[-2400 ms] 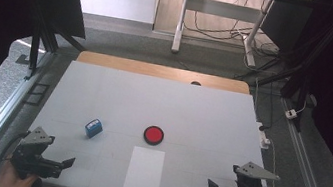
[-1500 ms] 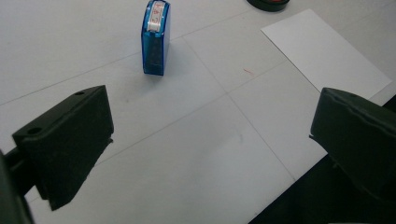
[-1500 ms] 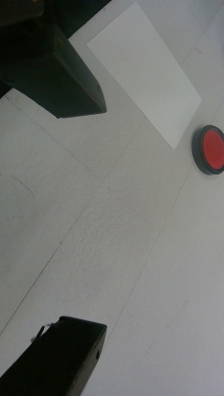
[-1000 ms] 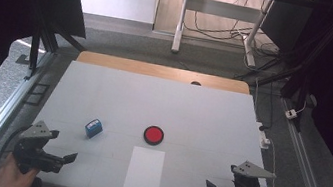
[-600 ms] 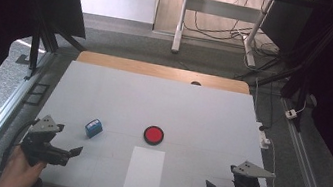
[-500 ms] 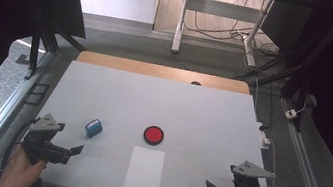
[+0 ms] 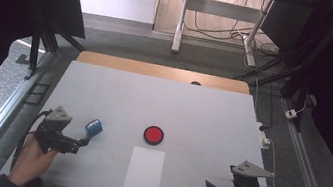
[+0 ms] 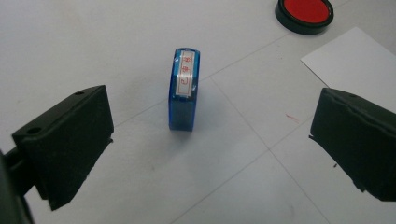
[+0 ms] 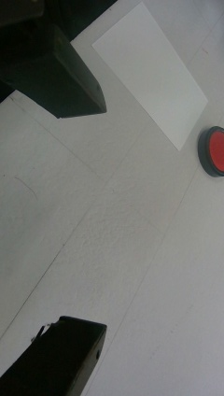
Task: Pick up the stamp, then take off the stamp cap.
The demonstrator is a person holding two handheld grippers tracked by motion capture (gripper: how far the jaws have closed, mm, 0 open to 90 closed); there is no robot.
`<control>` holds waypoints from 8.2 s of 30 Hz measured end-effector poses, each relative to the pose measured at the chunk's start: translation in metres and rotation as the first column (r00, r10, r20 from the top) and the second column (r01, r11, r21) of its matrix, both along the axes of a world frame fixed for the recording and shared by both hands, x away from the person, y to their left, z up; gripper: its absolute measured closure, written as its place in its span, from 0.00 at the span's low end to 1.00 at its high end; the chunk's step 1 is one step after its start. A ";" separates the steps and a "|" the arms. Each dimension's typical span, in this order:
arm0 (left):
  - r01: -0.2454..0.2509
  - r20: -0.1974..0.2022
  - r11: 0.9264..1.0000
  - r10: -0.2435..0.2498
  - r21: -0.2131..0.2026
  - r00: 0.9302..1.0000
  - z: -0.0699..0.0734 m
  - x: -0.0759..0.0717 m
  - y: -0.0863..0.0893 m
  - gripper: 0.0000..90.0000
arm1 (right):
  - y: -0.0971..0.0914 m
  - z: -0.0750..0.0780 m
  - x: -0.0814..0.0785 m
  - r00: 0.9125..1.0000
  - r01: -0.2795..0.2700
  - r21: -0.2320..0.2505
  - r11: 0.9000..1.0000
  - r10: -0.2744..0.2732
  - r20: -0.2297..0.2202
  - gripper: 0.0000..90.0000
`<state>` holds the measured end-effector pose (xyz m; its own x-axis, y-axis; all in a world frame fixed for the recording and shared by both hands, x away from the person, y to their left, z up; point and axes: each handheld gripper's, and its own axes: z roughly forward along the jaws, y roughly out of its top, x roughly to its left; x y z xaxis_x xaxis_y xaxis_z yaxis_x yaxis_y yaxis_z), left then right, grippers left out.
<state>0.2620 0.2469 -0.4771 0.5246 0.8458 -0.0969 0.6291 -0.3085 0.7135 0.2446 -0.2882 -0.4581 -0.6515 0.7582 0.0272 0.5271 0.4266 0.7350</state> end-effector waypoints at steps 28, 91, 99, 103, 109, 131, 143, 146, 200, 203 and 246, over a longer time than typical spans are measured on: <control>0.071 -0.056 0.996 -0.069 0.049 0.996 -0.010 0.053 -0.015 0.00 | 0.001 0.000 0.001 1.000 -0.004 -0.008 1.000 0.004 -0.007 0.00; 0.140 -0.051 0.986 -0.136 0.086 0.989 -0.004 0.054 -0.017 0.79 | 0.002 -0.001 0.000 1.000 -0.015 -0.020 1.000 0.015 -0.010 0.00; 0.146 0.017 0.987 -0.147 0.063 0.989 0.011 0.045 -0.019 0.79 | 0.002 -0.001 0.000 1.000 -0.014 -0.019 1.000 0.014 -0.011 0.00; 0.151 0.006 0.988 -0.152 0.034 0.988 0.014 0.045 -0.020 0.79 | 0.002 -0.001 0.000 1.000 -0.015 -0.017 1.000 0.015 -0.013 0.00; 0.179 0.020 0.984 -0.179 0.018 0.984 0.020 0.042 -0.026 0.79 | 0.002 -0.001 0.000 1.000 -0.016 -0.016 1.000 0.016 -0.012 0.00; 0.314 0.103 0.948 -0.308 -0.052 0.946 0.050 0.035 -0.062 0.79 | 0.002 -0.001 0.001 1.000 -0.013 -0.016 1.000 0.013 -0.012 0.00; 0.385 0.126 0.919 -0.373 -0.089 0.919 0.064 0.038 -0.083 0.79 | 0.003 -0.001 0.000 1.000 -0.014 -0.017 1.000 0.014 -0.008 0.00; 0.406 0.137 0.910 -0.393 -0.088 0.909 0.067 0.038 -0.089 0.79 | 0.002 -0.001 0.000 1.000 -0.016 -0.019 1.000 0.015 -0.008 0.00; 0.587 0.134 0.795 -0.572 -0.150 0.809 0.074 0.037 -0.122 0.79 | 0.016 0.009 -0.004 0.993 -0.110 0.053 0.992 0.108 0.052 0.00; 0.591 0.132 0.791 -0.576 -0.157 0.806 0.073 0.037 -0.122 0.79 | 0.022 0.011 -0.004 0.989 -0.137 0.057 0.989 0.133 0.068 0.00; 0.601 0.114 0.770 -0.591 -0.214 0.798 0.067 0.044 -0.121 0.79 | 0.107 0.010 0.027 0.918 -0.395 0.138 0.908 0.395 0.029 0.00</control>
<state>0.3058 0.1258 -0.4098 0.9233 0.3178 -0.2156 0.3448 -0.4385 0.8300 0.2714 -0.1811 -0.4485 -0.8970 0.4272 0.1131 0.3364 0.4940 0.8017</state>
